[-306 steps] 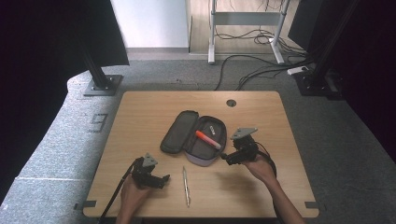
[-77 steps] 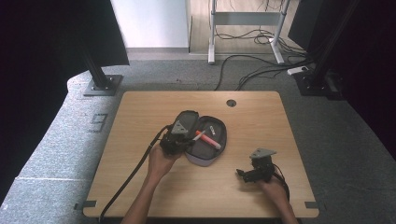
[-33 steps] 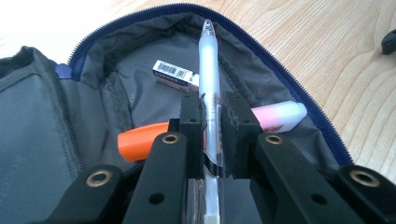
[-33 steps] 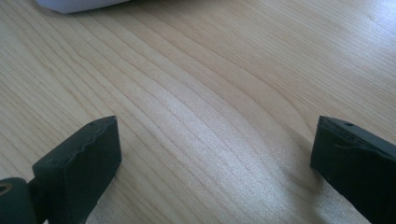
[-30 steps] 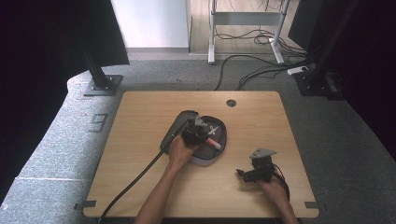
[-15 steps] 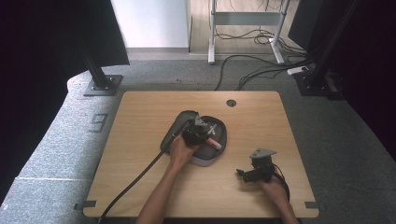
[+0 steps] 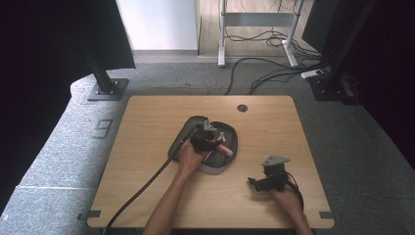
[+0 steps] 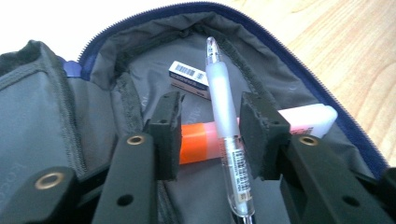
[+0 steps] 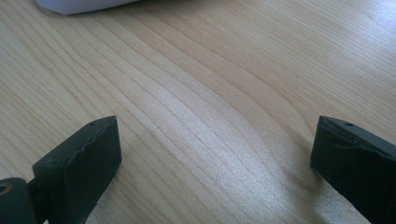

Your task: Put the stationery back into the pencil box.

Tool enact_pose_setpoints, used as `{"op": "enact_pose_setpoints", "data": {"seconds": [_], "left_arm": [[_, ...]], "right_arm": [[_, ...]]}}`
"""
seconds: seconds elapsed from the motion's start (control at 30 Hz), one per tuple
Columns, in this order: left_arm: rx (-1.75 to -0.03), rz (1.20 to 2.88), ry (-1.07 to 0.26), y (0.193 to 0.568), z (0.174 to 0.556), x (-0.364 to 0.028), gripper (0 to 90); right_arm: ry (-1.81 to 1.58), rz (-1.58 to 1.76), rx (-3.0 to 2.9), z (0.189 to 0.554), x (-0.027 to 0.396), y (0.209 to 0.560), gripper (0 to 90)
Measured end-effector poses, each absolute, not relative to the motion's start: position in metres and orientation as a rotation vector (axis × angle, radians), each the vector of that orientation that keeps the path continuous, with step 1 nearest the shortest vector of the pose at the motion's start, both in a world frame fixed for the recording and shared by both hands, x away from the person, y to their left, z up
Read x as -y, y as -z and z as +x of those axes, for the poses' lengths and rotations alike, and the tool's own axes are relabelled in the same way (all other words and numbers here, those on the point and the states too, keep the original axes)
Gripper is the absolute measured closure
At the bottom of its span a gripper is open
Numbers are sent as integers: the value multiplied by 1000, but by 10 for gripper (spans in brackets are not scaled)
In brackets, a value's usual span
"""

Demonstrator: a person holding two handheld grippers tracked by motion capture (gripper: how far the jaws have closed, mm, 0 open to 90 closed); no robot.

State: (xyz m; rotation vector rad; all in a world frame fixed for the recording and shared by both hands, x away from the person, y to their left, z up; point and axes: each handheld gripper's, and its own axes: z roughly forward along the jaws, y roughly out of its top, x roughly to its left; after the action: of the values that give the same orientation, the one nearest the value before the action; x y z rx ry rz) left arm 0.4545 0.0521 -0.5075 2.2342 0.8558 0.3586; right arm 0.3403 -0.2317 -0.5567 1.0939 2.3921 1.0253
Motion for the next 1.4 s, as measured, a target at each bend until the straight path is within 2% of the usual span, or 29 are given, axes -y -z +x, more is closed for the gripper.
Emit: {"op": "enact_pose_setpoints", "data": {"seconds": [0.37,0.57,0.87,1.4], "left_arm": [[-881,2218,-371,504,456,-55,453],[-883,2191,-315,501,455,-56,368],[-860,2194,-219,494,452,-60,176],[-799,2183,-209,469,432,-70,80]], "right_arm": [[-1026,1094,-2392,340,232,557,13],[-1026,1094,-2392,340,232,557,13],[-1025,1094,-2392,340,232,557,13],[-1024,1093,-2392,340,232,557,13]]}}
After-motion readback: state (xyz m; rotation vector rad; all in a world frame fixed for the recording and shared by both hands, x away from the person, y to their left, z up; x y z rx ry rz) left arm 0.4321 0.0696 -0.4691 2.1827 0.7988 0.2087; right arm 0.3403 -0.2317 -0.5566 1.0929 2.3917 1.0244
